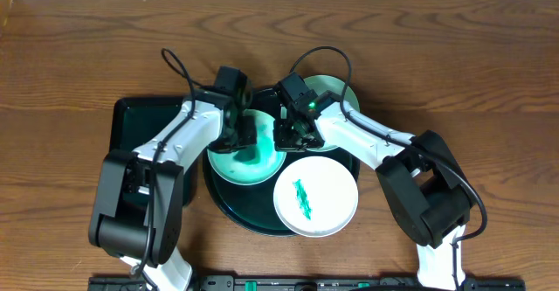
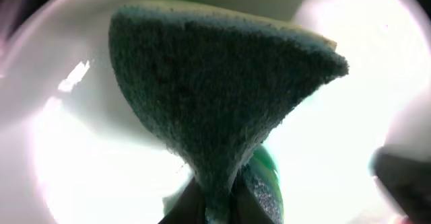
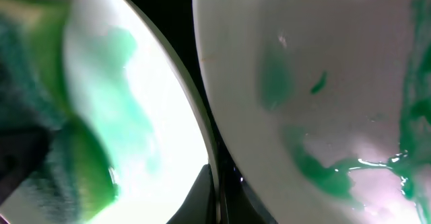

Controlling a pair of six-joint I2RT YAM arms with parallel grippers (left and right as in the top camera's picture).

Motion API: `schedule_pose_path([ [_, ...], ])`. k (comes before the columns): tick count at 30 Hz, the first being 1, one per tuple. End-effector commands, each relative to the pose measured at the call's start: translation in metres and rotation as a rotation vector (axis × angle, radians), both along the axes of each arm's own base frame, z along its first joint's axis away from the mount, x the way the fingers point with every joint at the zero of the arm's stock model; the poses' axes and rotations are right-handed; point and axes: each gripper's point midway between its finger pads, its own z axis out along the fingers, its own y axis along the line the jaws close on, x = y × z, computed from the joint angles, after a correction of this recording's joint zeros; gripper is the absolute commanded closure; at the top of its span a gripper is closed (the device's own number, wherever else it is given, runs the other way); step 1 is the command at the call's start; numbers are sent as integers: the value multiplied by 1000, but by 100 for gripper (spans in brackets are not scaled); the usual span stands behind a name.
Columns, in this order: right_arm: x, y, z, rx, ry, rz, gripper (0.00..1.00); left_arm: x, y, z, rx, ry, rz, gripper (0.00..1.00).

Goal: Clean dirty plates on tray and stack at the side
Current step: 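Scrub the left plate with the sponge in the left gripper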

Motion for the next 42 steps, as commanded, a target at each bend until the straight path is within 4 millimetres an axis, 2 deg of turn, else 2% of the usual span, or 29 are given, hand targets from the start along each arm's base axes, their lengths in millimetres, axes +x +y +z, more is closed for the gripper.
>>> schedule_pose_path([
  [1, -3, -1, -5, -3, 23, 12, 99, -29, 58, -17, 275, 108, 81, 93],
  [4, -3, 0, -5, -3, 23, 12, 99, -40, 42, -18, 179, 162, 58, 93],
  [7, -3, 0, -5, -3, 23, 12, 99, -50, -15, -9, -166, 206, -113, 93],
  [10, -3, 0, -5, -2, 23, 12, 99, -55, -54, 10, -420, 192, -232, 93],
  [11, -3, 0, -5, -2, 23, 12, 99, -54, -61, 14, -471, 182, -249, 93],
  [14, -3, 0, -5, -2, 23, 12, 99, -42, -65, 15, -486, 122, -265, 93],
  [18, -2, -1, -5, -2, 26, 3, 99, -7, -49, 2, -333, -22, -275, 93],
  [19, -2, -1, -5, -2, 26, 3, 99, 4, -33, -5, -229, -53, -230, 93],
  [21, -2, -1, -5, -2, 25, 4, 99, 15, -9, -12, -83, -75, -143, 93],
  [26, 0, -4, -6, -23, 10, -4, 99, 20, 52, -13, 255, -94, 16, 93],
  [31, -3, -6, -13, -36, 30, -6, 99, 8, 79, 15, 399, -66, 99, 93],
  [36, -4, -7, -15, -39, 42, -9, 99, 1, 84, 46, 402, -84, 107, 93],
  [42, -5, -5, -15, -31, 43, 9, 99, -8, 101, 84, 368, -142, 177, 93],
])
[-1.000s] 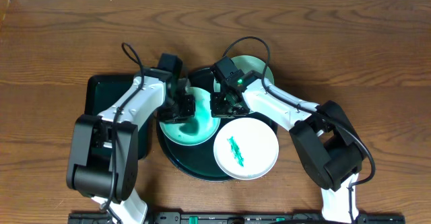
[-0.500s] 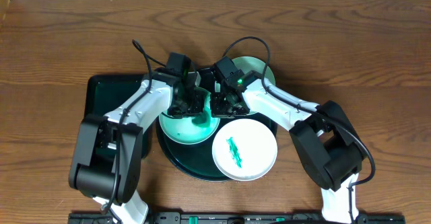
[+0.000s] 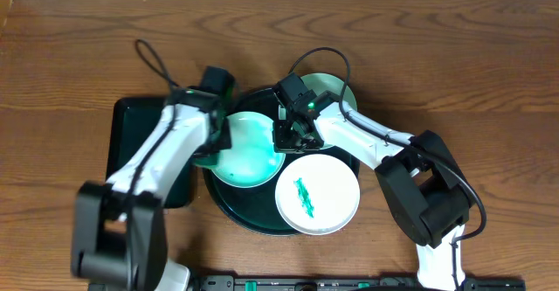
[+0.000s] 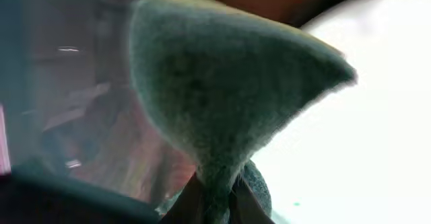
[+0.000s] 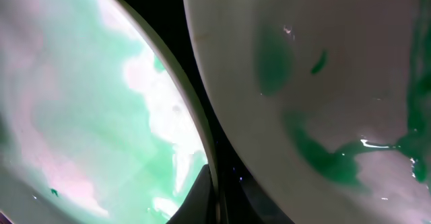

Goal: Clean dirty plates on tray and stack at the side
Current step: 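Scrub the left plate with the sponge in the left gripper, then lift the top plate with the right gripper off the tray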

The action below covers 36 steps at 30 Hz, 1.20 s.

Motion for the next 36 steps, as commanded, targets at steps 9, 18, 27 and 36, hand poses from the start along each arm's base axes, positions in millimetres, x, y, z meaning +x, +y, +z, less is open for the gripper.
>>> schedule_pose_path([
  [9, -3, 14, -4, 75, 3, 135, 99, -9, 57, 78, 5, -202, 162, 93],
  [18, 6, 30, 32, 132, -113, 250, 99, -16, 83, 55, 24, -122, 228, 93],
  [27, 35, -5, 96, -204, -483, 211, 99, -13, 90, 52, 26, -124, 249, 93],
  [36, 41, -31, 174, -567, -857, 157, 99, -12, 90, 52, 25, -129, 249, 93],
])
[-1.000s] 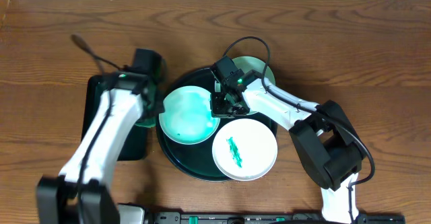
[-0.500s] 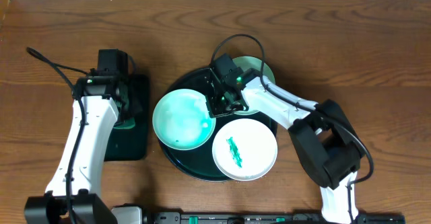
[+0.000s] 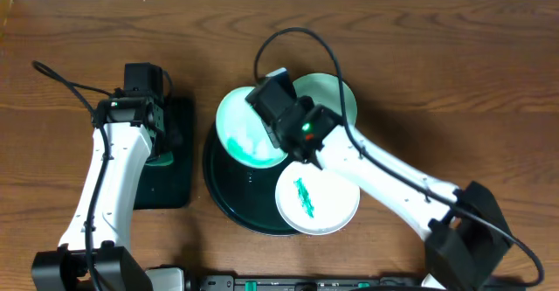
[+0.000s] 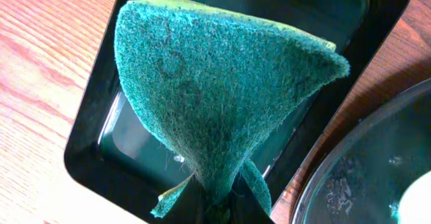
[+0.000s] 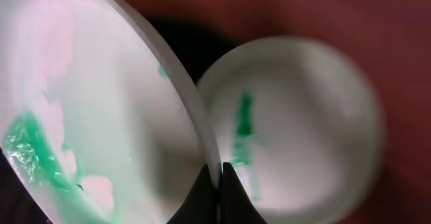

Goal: Clean dirty plates on tray and stack at the side
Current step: 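Lift the top plate with the right gripper off the tray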

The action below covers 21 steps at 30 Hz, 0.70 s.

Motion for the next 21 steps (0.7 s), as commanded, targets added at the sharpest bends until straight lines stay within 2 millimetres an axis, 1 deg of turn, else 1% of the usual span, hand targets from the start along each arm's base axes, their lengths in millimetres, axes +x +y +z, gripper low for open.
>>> schedule_pose_path([
  [1, 11, -20, 49, -171, -250, -80, 99, 1, 4, 1, 14, 1, -4, 93],
  [7, -3, -20, 84, -337, -444, -101, 99, 1, 4, 1, 14, 1, -4, 93],
  [13, -17, -23, 114, -449, -603, -166, 99, 1, 4, 1, 14, 1, -4, 93],
  [16, -23, -23, 125, -475, -656, -190, 99, 1, 4, 1, 14, 1, -4, 93],
  [21, -26, -23, 129, -483, -677, -198, 99, 1, 4, 1, 14, 1, -4, 93],
])
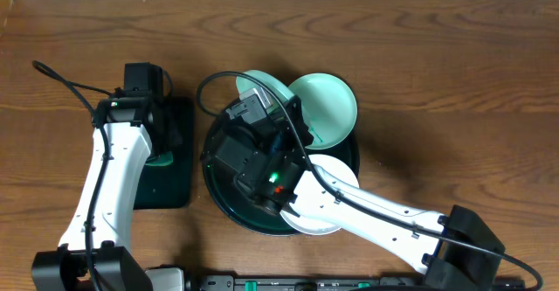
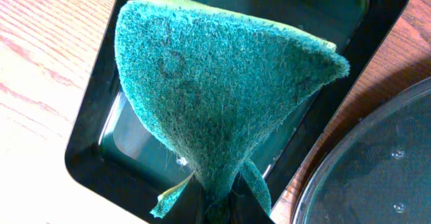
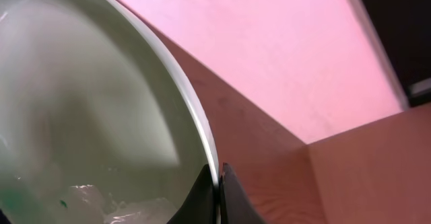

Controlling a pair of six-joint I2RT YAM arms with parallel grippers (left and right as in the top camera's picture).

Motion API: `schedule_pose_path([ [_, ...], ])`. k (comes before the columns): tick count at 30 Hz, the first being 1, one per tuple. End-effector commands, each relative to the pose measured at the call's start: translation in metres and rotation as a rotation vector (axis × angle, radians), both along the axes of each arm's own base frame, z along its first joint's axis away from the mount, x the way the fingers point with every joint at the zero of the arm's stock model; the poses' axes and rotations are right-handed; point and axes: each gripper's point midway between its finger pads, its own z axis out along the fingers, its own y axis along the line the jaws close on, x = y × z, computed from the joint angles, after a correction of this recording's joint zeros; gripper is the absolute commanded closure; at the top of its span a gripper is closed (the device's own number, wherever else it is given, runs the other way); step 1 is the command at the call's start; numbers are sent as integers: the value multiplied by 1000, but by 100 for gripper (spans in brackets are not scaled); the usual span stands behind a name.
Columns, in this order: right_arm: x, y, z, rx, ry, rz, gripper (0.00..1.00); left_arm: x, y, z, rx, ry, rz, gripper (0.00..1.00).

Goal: Clean dirty plates on tray and stack at the side
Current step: 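Lift the top plate with the right gripper off the tray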

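My right gripper (image 3: 217, 187) is shut on the rim of a pale plate (image 3: 87, 116) smeared with green. In the overhead view that plate (image 1: 262, 84) is held tilted, high above the round dark tray (image 1: 218, 190). A mint plate (image 1: 330, 106) lies at the tray's far right. A white plate (image 1: 336, 170) at the front is mostly hidden under my right arm. My left gripper (image 2: 219, 207) is shut on a folded green sponge (image 2: 215, 96) over the black rectangular tray (image 2: 101, 163).
The rectangular tray (image 1: 179, 182) sits on the wooden table just left of the round tray, whose rim (image 2: 377, 177) shows in the left wrist view. Cables loop above both arms. A pale wall shows beyond the table's far edge.
My right gripper has lifted the green-smeared plate higher and tilted it more steeply; its wrist view now looks at the wall. The left gripper and sponge have stayed over the rectangular tray.
First my left gripper pressed the sponge on the plate while my right gripper gripped its rim. Then the sponge was at the plate's left edge. Later the sponge hung over the rectangular tray and the plate was raised. Now the plate is higher and tilted.
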Motion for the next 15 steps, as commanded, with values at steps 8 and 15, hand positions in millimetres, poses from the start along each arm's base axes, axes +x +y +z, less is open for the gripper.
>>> schedule_pose_path([
  [8, -1, 1, 17, 52, -17, 7, 99, 1, 4, 1, 13, 1, 0, 93],
  [15, -1, 23, -27, 163, 242, 147, 99, 1, 4, 1, 13, 1, 0, 93],
])
